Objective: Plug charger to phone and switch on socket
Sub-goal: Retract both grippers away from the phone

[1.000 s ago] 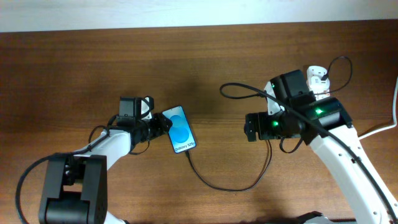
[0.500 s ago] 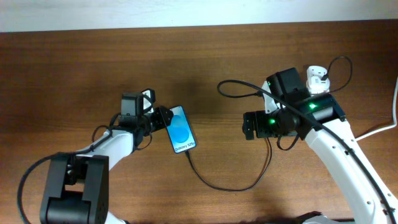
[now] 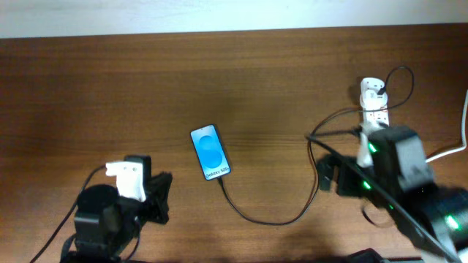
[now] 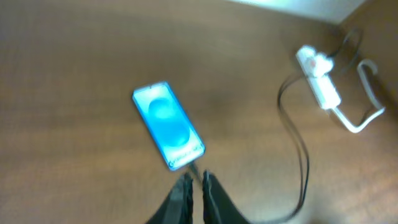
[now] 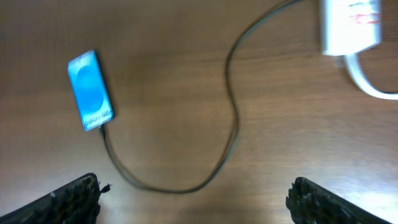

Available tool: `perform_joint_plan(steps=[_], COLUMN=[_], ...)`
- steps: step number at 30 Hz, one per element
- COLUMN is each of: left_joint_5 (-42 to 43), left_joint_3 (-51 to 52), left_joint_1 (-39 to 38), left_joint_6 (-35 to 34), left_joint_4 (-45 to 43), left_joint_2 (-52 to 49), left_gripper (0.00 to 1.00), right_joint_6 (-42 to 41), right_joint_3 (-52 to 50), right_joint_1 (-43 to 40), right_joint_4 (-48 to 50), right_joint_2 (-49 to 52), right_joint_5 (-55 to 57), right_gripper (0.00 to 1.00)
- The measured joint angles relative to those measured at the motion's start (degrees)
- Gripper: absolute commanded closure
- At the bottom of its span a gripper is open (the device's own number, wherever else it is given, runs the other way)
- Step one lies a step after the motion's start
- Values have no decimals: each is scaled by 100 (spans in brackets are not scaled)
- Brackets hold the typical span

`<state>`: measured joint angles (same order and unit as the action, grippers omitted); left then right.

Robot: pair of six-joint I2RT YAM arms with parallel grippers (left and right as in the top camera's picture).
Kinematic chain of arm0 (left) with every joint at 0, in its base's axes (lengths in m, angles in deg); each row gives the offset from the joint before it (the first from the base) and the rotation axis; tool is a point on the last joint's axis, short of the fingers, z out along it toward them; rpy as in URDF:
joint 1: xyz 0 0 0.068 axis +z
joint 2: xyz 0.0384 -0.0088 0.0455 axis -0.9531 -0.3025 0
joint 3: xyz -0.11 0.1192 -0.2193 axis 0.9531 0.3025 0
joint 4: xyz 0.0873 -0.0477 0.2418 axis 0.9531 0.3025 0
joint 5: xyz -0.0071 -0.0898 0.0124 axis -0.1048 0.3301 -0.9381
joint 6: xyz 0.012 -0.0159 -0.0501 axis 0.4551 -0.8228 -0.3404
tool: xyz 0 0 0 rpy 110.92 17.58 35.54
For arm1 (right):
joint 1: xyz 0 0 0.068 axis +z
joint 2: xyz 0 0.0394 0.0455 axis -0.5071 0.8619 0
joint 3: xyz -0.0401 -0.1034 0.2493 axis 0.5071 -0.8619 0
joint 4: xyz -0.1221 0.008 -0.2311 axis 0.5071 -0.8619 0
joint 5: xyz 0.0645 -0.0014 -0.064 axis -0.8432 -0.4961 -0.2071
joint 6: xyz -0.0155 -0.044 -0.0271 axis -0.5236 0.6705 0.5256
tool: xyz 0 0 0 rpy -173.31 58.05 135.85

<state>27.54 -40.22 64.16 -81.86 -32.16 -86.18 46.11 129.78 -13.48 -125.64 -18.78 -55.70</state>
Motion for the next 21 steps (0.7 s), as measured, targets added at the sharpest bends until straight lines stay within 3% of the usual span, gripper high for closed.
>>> perform_joint_plan(steps=[2,4,5,7,11,14,17,21], left_joint_5=[-37,-46,-48,-162,-240,-251,-260,-260], left_joint_3=[13,13,24,28,28,31,31,31], left_joint_1=[0,0,0,0,0,0,0,0], left_joint_6=[39,63,61,57,37,37,37,37], left_joint_4=[752,1029,1268,1517,1521,1521,1523,1523], left_joint_2=[487,566,603,619,623,623,623,623], left_gripper=[99,97,80,1,1,1,1,1], right_joint_6=[-442,-876,-1401,-2234,-2673,-2782,-2968,-3040], right_joint_3=[4,-2,-17,2,2,-109,-280,-306], right_joint_1=[-4,-4,-4,-4,-4,-4,-4,-4], right_joint_4=[-339,-662,-1032,-1523,-1451,-634,-627,-544], right_joint_2=[-839,-1200,-1759,-2354,-2483,-2494,-2302,-1287], right_joint_5=[476,800,1231,1836,2175,2280,2273,2286], right_gripper=[2,2,2,2,0,37,62,70])
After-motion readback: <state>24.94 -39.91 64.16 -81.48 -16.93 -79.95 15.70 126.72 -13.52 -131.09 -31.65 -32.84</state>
